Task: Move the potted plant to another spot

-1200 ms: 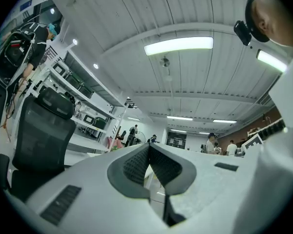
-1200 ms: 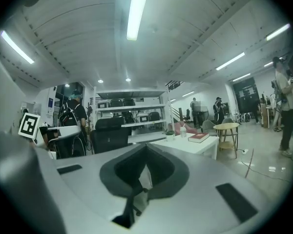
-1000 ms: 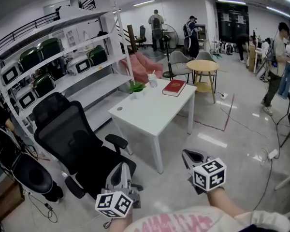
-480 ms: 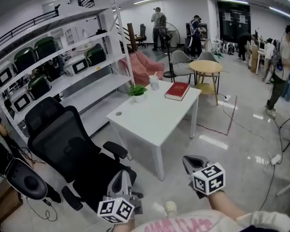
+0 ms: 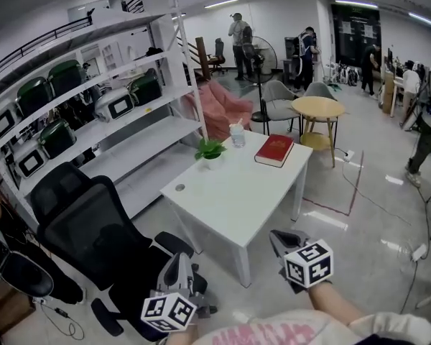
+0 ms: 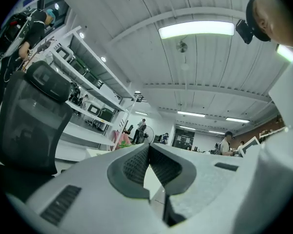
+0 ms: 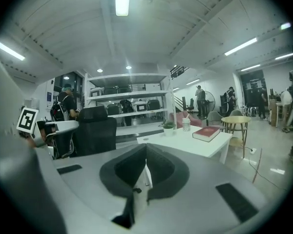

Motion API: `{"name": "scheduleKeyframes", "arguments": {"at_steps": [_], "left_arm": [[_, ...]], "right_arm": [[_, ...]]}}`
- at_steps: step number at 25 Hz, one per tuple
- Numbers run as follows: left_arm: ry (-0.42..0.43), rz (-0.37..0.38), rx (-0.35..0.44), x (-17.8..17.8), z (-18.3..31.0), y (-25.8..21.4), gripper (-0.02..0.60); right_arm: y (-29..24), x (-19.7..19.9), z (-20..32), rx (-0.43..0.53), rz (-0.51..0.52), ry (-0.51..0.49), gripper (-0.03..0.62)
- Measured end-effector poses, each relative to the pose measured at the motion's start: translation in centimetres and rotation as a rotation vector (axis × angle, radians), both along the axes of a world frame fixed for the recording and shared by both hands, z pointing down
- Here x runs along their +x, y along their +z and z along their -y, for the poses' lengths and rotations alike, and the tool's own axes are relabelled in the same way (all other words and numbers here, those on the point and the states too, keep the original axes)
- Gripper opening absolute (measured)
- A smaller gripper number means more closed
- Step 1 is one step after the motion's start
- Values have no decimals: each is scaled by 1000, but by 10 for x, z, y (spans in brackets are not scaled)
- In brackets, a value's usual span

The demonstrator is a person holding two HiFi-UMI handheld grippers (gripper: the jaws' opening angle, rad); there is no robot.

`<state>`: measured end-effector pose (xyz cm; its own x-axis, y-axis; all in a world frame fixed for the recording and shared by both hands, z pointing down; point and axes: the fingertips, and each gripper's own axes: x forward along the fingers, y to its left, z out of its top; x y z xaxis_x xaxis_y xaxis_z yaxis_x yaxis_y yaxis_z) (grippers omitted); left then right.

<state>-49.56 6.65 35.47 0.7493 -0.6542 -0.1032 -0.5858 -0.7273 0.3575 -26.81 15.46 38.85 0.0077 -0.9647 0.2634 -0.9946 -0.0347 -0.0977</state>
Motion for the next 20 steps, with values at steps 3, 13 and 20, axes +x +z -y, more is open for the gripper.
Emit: {"name": "scheduleKeyframes", "arguments": {"at_steps": [3,13,20], "left_arm": [[1,0,14,20,28,-7,3],[-16,5,17,62,101,-8,3],[-23,-1,5,83,126,7,3]], "right_arm": [[-12,23,32,25,-6,-1,5],[-21,78,111,79,28,2,6],[-3,93,137,63,55,-19,6]]}}
